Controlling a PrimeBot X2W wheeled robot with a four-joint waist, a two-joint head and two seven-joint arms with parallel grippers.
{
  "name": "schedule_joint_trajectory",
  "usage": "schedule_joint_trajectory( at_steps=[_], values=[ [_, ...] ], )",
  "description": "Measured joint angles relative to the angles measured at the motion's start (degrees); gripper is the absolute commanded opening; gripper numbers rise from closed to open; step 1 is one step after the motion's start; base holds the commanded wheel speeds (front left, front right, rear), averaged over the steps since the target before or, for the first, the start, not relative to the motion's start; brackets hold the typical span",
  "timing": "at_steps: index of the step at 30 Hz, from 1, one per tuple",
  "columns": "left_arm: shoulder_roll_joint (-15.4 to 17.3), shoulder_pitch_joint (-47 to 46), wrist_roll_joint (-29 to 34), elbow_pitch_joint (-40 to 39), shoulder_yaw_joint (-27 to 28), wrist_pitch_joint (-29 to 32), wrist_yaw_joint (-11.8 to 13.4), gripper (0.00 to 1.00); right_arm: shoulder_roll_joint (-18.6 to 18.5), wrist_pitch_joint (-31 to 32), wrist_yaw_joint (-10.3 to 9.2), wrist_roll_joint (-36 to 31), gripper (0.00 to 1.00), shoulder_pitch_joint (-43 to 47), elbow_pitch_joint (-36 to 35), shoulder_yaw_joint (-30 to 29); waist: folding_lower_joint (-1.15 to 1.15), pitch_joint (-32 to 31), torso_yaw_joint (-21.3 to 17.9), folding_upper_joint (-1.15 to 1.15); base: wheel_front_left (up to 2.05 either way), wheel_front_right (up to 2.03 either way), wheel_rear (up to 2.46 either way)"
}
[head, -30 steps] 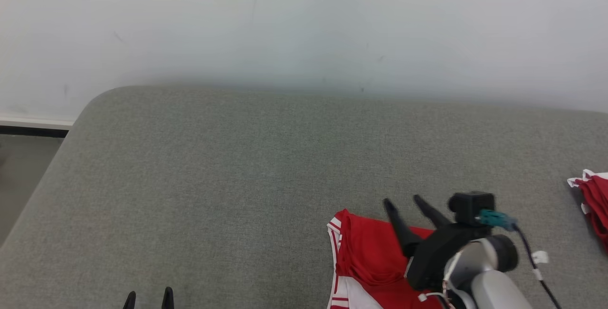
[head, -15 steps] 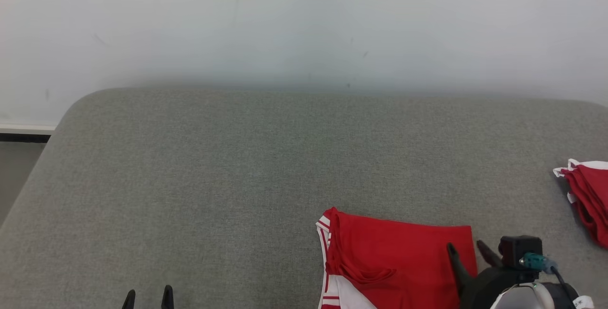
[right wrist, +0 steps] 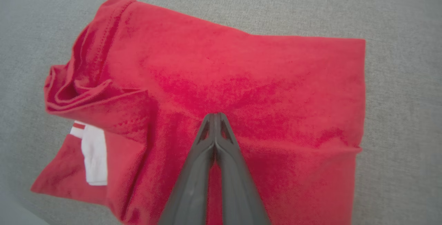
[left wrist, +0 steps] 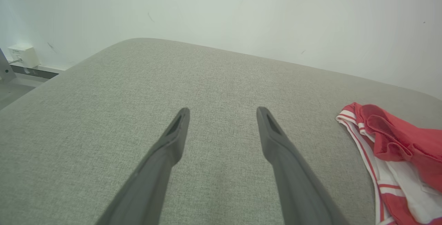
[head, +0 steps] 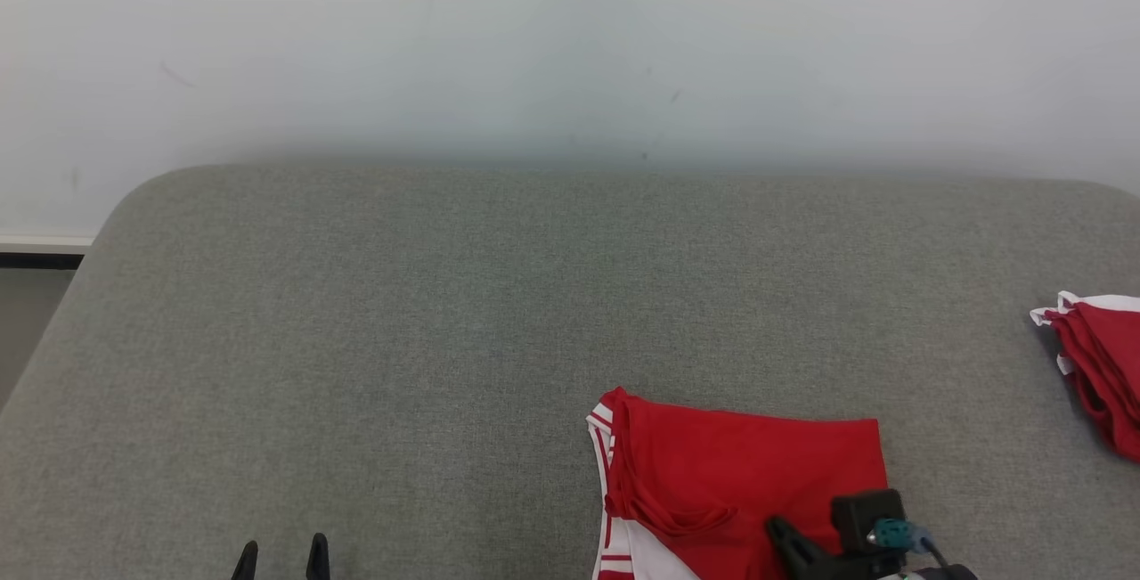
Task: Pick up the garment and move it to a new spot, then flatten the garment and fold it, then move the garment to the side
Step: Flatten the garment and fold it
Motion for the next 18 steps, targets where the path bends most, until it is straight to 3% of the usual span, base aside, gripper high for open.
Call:
schedule_joint_trajectory(
  at_steps=[12, 18],
  values=[
    [0.19, -0.21, -0.16, 0.46, -0.30, 0.00, 0.00, 1.00, 0.30, 1.07, 0.00, 2.87, 0.00, -1.38, 3.05, 13.85, 0.00, 0.18, 1.17, 0.00, 0.00, 0.00, 0.00],
    [0.20, -0.29, -0.35, 0.55, -0.38, 0.00, 0.00, 1.00, 0.38, 0.92, 0.00, 10.94, 0.00, -3.21, 2.65, 24.47, 0.00, 0.16, 1.24, 0.00, 0.00, 0.00, 0.00]
  ],
)
